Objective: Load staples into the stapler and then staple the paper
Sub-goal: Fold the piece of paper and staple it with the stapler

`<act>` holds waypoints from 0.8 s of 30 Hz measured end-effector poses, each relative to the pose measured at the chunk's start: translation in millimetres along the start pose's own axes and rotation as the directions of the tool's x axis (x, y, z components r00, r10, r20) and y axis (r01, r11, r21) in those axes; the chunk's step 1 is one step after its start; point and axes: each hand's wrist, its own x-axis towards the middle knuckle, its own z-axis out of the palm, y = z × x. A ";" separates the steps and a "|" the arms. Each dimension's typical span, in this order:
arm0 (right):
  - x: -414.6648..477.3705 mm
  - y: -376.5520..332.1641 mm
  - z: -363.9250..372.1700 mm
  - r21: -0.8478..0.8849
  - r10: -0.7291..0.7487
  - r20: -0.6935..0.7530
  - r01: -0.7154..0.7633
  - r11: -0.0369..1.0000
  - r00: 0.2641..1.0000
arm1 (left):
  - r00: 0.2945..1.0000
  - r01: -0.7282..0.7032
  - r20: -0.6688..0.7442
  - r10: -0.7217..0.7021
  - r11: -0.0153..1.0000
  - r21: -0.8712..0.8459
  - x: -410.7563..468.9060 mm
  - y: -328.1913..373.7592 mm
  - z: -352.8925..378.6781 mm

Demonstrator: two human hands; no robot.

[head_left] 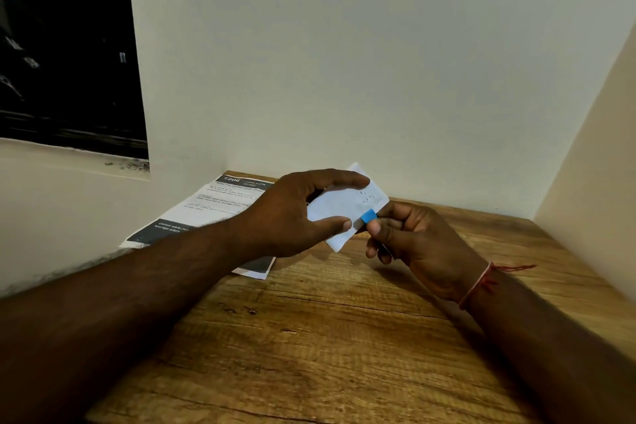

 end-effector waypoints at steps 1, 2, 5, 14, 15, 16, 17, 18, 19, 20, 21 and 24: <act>-0.3 -0.2 0.5 0.005 0.002 0.001 -0.002 1.000 1.000 | 1.000 0.003 0.001 -0.003 1.000 0.002 0.1 0.4 0.2; -0.2 -0.3 0.7 0.012 0.004 0.003 -0.004 1.000 1.000 | 1.000 0.003 0.001 -0.003 1.000 0.003 -0.1 1.0 0.1; -0.8 0.3 0.5 0.027 0.005 0.014 -0.006 1.000 1.000 | 1.000 0.007 0.008 -0.007 1.000 0.006 -0.2 2.3 -0.3; -1.7 -0.1 -0.3 0.015 0.006 0.006 -0.006 1.000 1.000 | 1.000 0.021 0.016 -0.021 1.000 0.001 -1.0 6.3 1.2; -1.6 -0.5 -1.2 -0.001 -0.005 -0.001 0.005 1.000 1.000 | 1.000 0.018 0.014 -0.018 1.000 -0.001 -0.9 6.7 1.2; -1.5 -1.0 -1.7 -0.016 -0.017 -0.006 0.017 1.000 1.000 | 1.000 0.015 0.012 -0.015 1.000 -0.005 -0.9 7.2 1.1; -1.6 -2.1 -1.5 -0.030 -0.026 -0.009 0.025 0.999 1.000 | 1.000 0.012 0.010 -0.012 1.000 -0.011 -0.7 7.2 1.0; -1.7 -3.4 -1.0 -0.043 -0.036 -0.011 0.035 0.998 0.999 | 1.000 0.010 0.008 -0.009 1.000 -0.015 -0.6 7.4 0.5; -1.8 -4.8 -0.4 -0.053 -0.046 -0.014 0.045 0.998 0.999 | 1.000 0.009 0.004 -0.008 1.000 -0.018 -0.3 7.3 0.0; -1.8 -6.0 0.2 -0.058 -0.055 -0.020 0.054 0.997 0.998 | 1.000 0.010 0.003 -0.010 1.000 -0.024 0.0 7.5 -0.3; -1.6 -7.2 1.1 -0.057 -0.064 -0.026 0.062 0.996 0.998 | 1.000 0.013 0.003 -0.013 0.999 -0.034 -0.1 7.5 -0.2; -1.5 -8.2 3.0 -0.052 -0.070 -0.041 0.067 0.996 0.997 | 1.000 0.022 0.008 -0.021 0.999 -0.040 -0.6 7.4 0.6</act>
